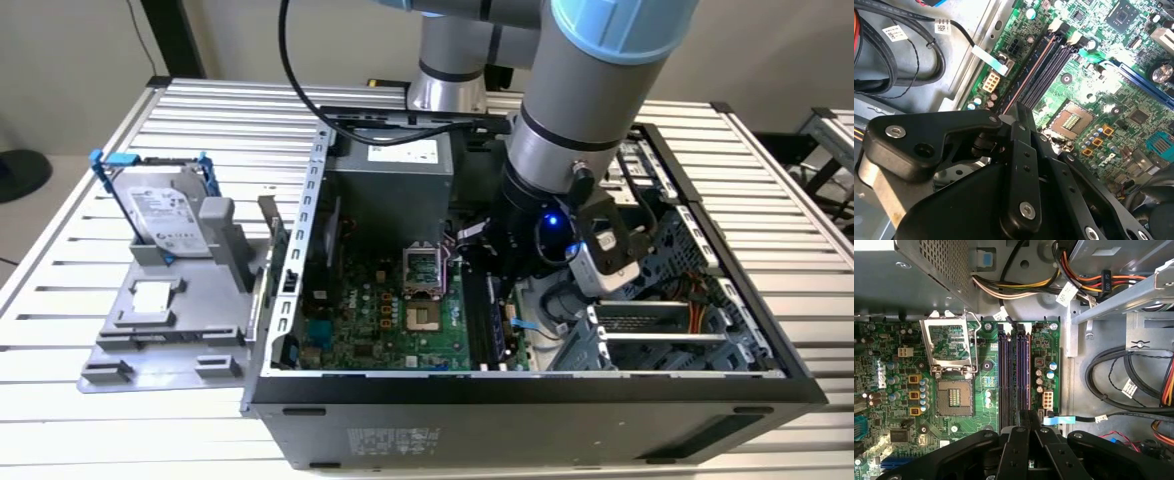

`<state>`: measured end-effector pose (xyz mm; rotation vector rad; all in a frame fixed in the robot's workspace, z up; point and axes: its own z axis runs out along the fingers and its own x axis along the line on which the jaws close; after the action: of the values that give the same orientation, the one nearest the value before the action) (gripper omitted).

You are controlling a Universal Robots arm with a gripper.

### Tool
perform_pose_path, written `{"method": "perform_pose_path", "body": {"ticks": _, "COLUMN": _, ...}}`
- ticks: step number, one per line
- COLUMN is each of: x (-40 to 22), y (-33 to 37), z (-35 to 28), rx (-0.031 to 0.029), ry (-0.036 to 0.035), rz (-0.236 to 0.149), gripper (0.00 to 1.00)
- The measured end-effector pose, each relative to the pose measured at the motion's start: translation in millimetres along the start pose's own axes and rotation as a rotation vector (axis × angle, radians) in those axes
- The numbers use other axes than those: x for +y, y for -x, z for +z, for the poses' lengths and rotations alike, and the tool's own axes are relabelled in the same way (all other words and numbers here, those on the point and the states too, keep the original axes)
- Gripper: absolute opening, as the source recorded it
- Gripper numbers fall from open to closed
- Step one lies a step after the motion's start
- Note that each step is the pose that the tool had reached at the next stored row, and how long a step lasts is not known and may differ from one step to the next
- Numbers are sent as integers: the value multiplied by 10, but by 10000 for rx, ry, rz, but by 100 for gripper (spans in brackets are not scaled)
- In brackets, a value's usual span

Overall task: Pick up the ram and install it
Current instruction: 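Insert the ram into the slot, then press down the ram until it locks into place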

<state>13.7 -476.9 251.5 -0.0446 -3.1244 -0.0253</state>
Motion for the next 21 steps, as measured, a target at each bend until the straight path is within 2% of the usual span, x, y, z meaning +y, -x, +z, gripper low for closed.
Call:
{"method": "perform_pose_path", "body": {"ticks": 3, "x": 0, "y": 0, "z": 0, "rx": 0, "ry": 0, "rz": -9, "gripper": 0}}
{"method": "perform_pose_path", "body": {"ticks": 6, "x": 0, "y": -1, "z": 0, "rx": 4, "ry": -5, "rz": -310, "gripper": 0}}
{"method": "perform_pose_path", "body": {"ticks": 21, "x": 0, "y": 0, "z": 0, "rx": 47, "ry": -50, "rz": -2968, "gripper": 0}}
